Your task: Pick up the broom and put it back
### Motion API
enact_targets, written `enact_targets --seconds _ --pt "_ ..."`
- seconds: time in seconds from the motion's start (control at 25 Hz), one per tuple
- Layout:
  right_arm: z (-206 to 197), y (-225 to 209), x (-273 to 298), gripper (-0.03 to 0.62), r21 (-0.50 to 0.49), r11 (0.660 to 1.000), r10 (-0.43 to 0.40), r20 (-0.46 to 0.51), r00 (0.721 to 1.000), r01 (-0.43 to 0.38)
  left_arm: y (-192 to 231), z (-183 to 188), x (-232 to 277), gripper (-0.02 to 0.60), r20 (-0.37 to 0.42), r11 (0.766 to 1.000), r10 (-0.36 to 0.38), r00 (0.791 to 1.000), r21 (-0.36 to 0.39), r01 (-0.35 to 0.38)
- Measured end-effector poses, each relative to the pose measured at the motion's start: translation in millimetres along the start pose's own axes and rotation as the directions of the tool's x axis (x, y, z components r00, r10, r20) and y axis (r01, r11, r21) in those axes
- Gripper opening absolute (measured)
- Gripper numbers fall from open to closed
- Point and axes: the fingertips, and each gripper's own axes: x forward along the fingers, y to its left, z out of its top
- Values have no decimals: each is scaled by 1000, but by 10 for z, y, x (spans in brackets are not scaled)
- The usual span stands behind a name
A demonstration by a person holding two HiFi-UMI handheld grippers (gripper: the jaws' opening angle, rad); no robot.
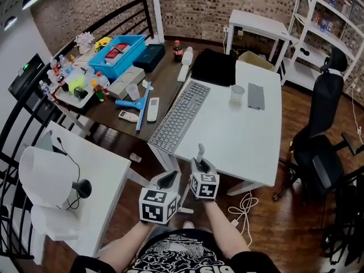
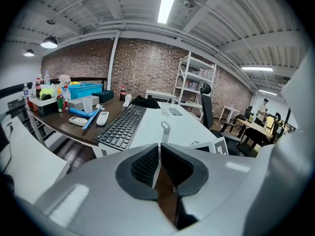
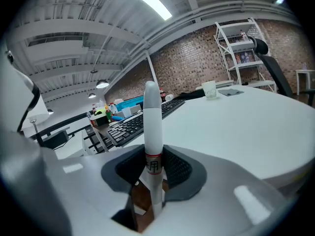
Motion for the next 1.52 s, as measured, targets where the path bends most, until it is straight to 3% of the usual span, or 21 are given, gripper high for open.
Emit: enact_targets --seconds 0.56,1.0,1.24,1.52 --pt "-66 478 -377 103 -37 996 77 10 997 -77 41 -127 -311 20 35 999 -5 999 -44 7" --pt "-92 888 -976 103 -53 997 66 66 996 -62 23 -216 -807 17 81 999 -18 997 -33 21" --pt "149 1082 -1375 103 -98 993 75 139 987 -62 -11 -269 -1010 6 110 1000 -21 994 0 21" --pt "731 1326 -1863 103 -171 984 91 250 964 -48 -45 -202 -1246 5 156 999 -30 987 36 24"
